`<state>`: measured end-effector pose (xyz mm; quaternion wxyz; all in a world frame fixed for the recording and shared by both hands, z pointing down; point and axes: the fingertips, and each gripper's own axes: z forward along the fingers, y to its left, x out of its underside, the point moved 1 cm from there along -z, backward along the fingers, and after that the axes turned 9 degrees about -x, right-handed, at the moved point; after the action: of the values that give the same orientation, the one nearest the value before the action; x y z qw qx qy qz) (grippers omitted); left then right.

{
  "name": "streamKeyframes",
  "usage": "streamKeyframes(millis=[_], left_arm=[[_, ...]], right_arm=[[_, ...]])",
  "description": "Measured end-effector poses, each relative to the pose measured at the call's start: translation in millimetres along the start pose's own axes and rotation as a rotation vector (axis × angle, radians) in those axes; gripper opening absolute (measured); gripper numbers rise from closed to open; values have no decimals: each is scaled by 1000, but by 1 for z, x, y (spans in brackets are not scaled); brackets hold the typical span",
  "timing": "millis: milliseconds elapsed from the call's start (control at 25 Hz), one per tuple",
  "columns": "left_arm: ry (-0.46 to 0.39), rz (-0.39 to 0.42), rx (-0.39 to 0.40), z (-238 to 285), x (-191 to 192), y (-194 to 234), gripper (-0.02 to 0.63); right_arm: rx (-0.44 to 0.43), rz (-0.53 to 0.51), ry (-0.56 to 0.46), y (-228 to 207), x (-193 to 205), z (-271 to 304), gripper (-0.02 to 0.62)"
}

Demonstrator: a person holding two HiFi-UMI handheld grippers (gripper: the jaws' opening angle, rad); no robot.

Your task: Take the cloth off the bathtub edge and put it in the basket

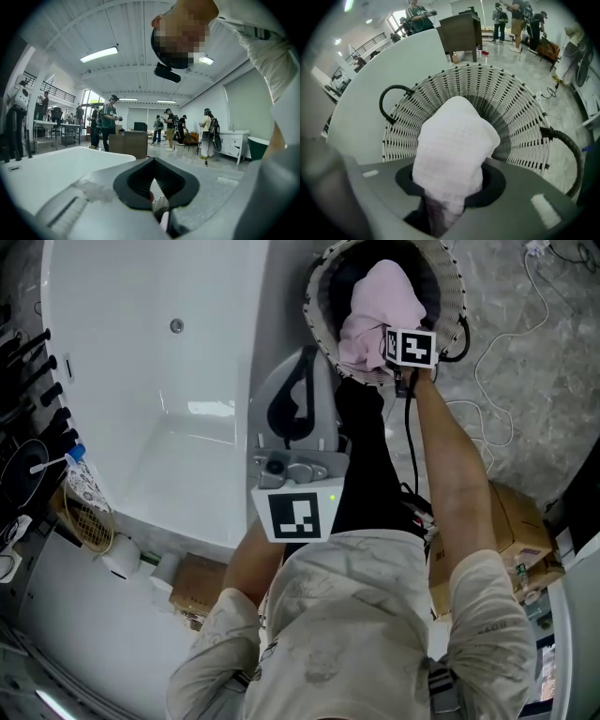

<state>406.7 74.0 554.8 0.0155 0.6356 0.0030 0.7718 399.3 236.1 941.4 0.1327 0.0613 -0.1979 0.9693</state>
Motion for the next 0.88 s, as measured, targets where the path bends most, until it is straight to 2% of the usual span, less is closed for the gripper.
streamKeyframes(millis=[80,200,400,640,880], left_arm=[[10,-9,-1,-1,2,2,2],[-5,-13,7,0,-2,-1,2],[-28,-32,0,1,-13,-7,2],[-49,-25,-1,-14,-26,-8,2],[-66,-20,-41,-37,-44,3,2]], right_arm=[[-10,-5,4,4,1,3,192],[-12,-4,10,6,4,6,248],[20,-20,0,3,5,0,249],[11,-55,-11,13,4,-14,249],[7,-75,-22,30,7,-34,247]])
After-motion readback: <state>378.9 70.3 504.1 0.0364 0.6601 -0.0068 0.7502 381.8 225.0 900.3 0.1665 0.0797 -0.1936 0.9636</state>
